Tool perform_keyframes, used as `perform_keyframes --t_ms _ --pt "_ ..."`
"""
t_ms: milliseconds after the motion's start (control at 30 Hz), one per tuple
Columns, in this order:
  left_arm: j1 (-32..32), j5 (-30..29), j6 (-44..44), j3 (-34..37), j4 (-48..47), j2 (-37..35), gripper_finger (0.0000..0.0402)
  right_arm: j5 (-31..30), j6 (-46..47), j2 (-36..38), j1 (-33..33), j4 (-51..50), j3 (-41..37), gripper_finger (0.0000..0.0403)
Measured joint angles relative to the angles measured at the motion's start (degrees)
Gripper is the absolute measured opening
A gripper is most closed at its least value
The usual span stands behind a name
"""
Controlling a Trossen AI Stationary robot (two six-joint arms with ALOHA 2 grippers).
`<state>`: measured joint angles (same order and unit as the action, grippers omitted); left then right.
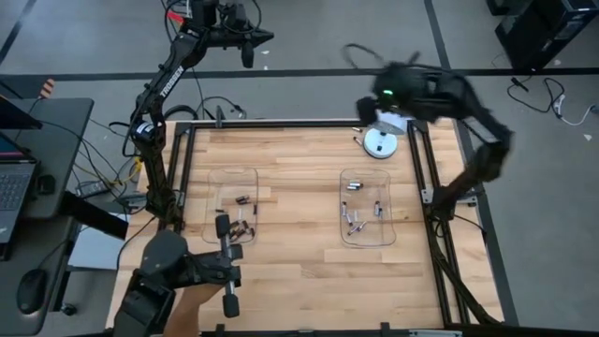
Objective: Sort batteries
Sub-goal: Put the silver battery into the right transparent bin
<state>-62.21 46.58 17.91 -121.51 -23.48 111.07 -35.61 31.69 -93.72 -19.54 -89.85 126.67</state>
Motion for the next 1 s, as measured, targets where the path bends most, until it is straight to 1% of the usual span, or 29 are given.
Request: perform_keyframes --t_ms 67,167,333,400,500,600,633,700,833,900,1000 --pt "0.0 0.6 0.0 0.0 -0.1 0.0 0.0 0.7 5.3 5.4 -0.2 -0.1 -6.4 0.0" --pt "0.0 0.7 0.0 0.0 -1.0 0.0 0.0 -3.6 12.0 12.3 0.7 0.1 -17.7 0.0" --pt "0.0 0.7 0.1 0.0 -1.6 0.0 0.0 -3.7 19.8 24.8 2.5 0.0 -36.8 0.0" --pt "0.0 0.7 0.1 0.0 -1.6 0.0 0.0 -4.3 23.8 28.9 4.6 1.5 -42.2 0.0" --pt "0.0 0.7 0.1 0.0 -1.6 0.0 0.0 -4.2 29.5 34.8 7.6 1.9 -47.2 0.0" --pt "0.0 0.5 -0.1 0.0 -1.7 0.0 0.0 -4.8 37.4 39.5 8.8 -0.3 -52.5 0.0" --pt "0.0 0.5 -0.1 0.0 -1.7 0.0 0.0 -4.5 38.6 40.9 8.9 0.0 -55.2 0.0" --pt "0.1 0.5 -0.1 0.0 -1.6 0.0 0.0 -3.0 40.5 42.6 8.9 1.0 -60.6 0.0" --pt "0.3 0.4 -0.1 0.0 -1.7 0.0 0.0 -3.0 42.1 43.7 8.9 4.0 -70.7 0.0" --pt "0.5 0.4 -0.1 -0.1 -1.6 0.0 0.0 -2.7 40.3 43.5 9.0 7.0 -74.6 0.0" --pt "0.8 0.4 -0.1 -0.1 -1.7 0.0 0.0 -1.2 32.8 43.6 9.4 11.7 -79.5 0.0"
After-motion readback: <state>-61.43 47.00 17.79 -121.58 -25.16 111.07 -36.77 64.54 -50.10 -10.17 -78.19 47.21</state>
